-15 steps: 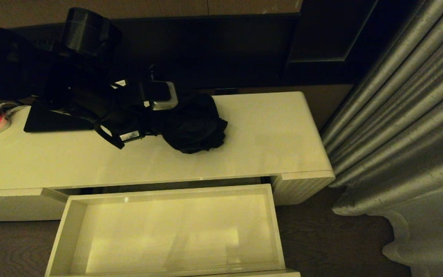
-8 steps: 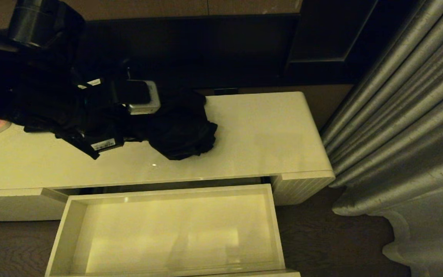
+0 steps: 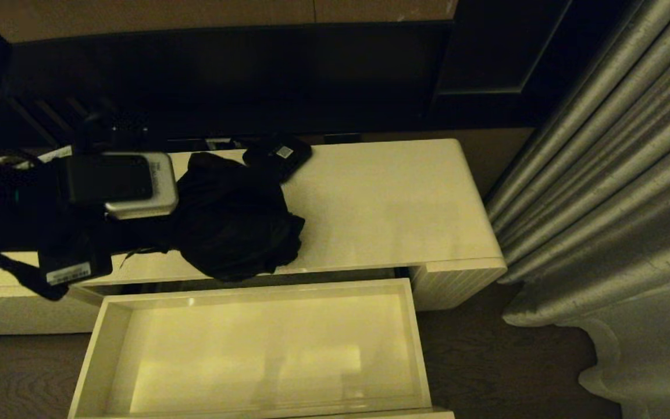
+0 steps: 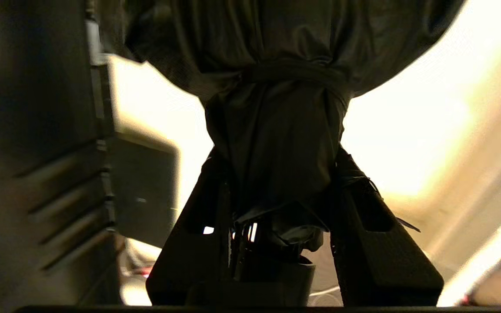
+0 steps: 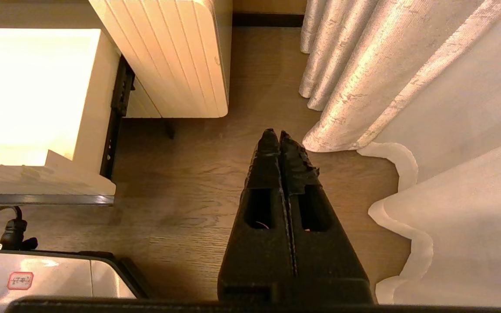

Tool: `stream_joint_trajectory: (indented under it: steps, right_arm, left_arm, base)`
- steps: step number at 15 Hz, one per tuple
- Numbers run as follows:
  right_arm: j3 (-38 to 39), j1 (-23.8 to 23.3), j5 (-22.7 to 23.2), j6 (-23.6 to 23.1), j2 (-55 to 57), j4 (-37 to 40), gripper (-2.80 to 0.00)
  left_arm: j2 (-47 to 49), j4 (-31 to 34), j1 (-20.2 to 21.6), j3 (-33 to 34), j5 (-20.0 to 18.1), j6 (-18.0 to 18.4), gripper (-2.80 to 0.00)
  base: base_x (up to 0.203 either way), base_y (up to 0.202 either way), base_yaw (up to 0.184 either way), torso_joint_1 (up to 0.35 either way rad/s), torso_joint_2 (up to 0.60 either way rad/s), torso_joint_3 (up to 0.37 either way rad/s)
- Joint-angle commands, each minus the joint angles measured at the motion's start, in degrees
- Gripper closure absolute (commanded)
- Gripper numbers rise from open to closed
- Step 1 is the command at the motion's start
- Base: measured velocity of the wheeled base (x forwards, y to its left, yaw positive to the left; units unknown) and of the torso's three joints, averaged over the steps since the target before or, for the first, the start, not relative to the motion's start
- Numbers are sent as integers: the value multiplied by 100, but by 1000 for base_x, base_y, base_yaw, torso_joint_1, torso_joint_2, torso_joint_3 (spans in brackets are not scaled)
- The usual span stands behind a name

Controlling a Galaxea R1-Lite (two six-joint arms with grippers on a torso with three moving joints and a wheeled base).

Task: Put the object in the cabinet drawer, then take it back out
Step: Put the umbrella in the drawer

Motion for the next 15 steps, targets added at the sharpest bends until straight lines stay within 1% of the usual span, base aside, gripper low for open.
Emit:
stream_joint_trajectory:
  steps: [1,3,5,6,11,13,15]
  right_arm:
    - [0,2,5,2,4,-4,0]
    - [0,2,5,2,4,-4,0]
    - [0,2,5,2,4,-4,0]
    - [0,2,5,2,4,-4,0]
    - [0,2,5,2,4,-4,0]
    - [0,2,5,2,4,-4,0]
    - [0,2,5,2,4,-4,0]
  left_arm:
    - [-471,5,-161,629,-31,27,0]
    - [-590,-17,-336,856,-33,10,0]
    - [-602,-49,-681,1362,-3,-13,0]
    - [-558,-55,-815,1467,7,-28,0]
    - [-257,-53,-906,1636,8,-24,0]
    - [30,-70,-1059,1651,-4,-89,0]
    - [188,-72,-1113,1630,-2,-105,0]
  base:
    - [0,0,0,0,0,0]
    - [0,0,0,0,0,0]
    - [0,0,0,0,0,0]
    - [0,0,0,0,0,0]
    - [0,0,0,0,0,0]
    - [0,0,0,0,0,0]
    - [0,0,0,0,0,0]
